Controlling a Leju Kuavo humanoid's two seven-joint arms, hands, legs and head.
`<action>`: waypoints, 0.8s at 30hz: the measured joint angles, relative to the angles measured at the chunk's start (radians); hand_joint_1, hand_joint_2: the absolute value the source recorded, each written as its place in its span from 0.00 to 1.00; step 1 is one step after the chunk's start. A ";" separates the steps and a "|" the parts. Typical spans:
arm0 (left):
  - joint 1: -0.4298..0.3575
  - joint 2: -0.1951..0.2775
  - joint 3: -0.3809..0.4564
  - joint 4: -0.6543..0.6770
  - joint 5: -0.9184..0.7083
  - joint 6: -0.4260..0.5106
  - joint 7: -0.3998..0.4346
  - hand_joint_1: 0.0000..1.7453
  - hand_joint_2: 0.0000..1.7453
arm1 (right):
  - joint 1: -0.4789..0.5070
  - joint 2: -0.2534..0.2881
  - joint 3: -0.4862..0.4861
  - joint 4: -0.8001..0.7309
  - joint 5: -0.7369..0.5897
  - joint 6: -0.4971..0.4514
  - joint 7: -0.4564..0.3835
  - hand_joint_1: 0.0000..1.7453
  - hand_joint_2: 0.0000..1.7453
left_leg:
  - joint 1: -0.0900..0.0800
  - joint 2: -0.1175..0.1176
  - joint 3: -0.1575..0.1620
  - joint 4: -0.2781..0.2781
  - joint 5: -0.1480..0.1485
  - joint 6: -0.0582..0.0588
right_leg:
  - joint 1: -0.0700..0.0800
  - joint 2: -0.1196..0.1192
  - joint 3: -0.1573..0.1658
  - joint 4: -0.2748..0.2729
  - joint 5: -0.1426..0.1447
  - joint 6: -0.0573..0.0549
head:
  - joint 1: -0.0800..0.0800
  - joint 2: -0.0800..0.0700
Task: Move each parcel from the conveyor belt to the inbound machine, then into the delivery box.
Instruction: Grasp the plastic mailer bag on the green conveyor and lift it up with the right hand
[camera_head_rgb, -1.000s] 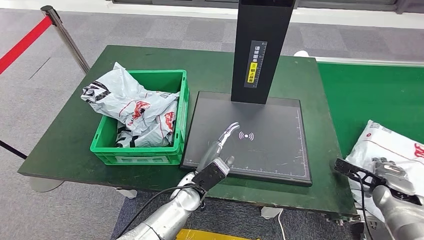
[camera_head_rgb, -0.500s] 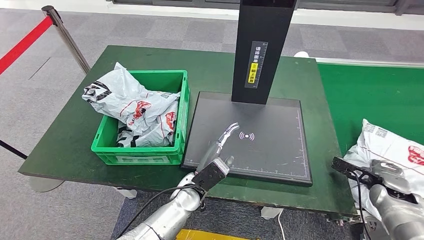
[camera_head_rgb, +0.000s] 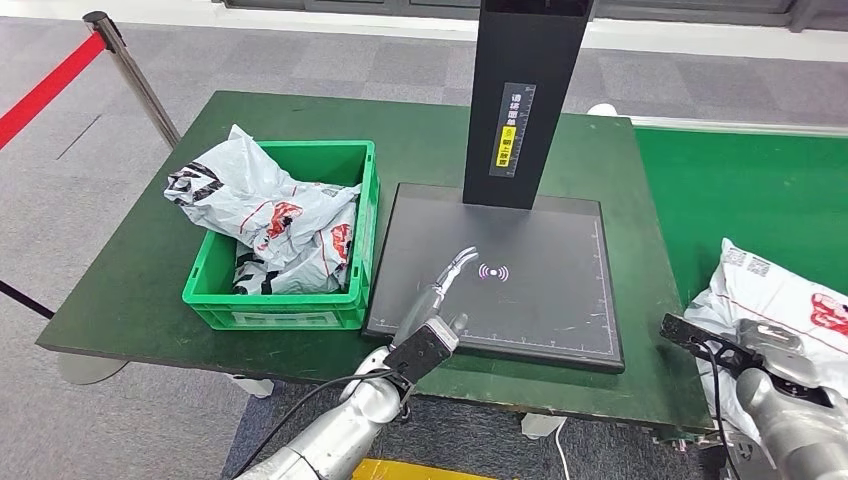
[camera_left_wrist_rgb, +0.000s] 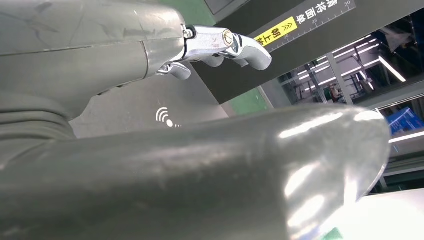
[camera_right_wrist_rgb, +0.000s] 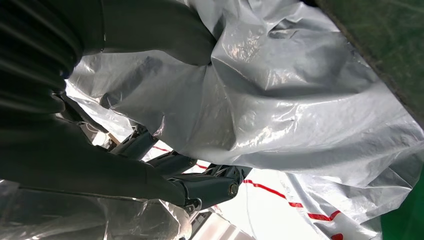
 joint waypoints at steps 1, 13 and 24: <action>0.001 0.000 0.000 0.000 -0.001 -0.001 0.000 0.00 0.00 | 0.001 0.000 0.000 0.000 -0.003 0.000 -0.002 1.00 1.00 | 0.000 0.000 0.000 0.000 0.000 0.000 | 0.000 0.000 0.000 0.000 0.000 0.000 | 0.000 0.000; 0.015 0.005 0.000 -0.001 -0.011 0.008 0.001 0.00 0.00 | 0.038 0.005 0.000 -0.046 -0.030 -0.060 -0.009 1.00 1.00 | 0.001 0.001 0.002 0.000 0.000 0.000 | 0.001 0.001 0.002 -0.001 0.000 0.000 | 0.000 0.000; 0.017 0.006 0.000 -0.001 -0.012 0.008 0.006 0.00 0.00 | 0.068 0.003 0.000 -0.094 -0.038 -0.044 -0.011 1.00 1.00 | 0.002 0.002 0.002 0.000 -0.001 0.000 | 0.002 0.003 0.001 -0.001 0.000 0.000 | 0.000 0.000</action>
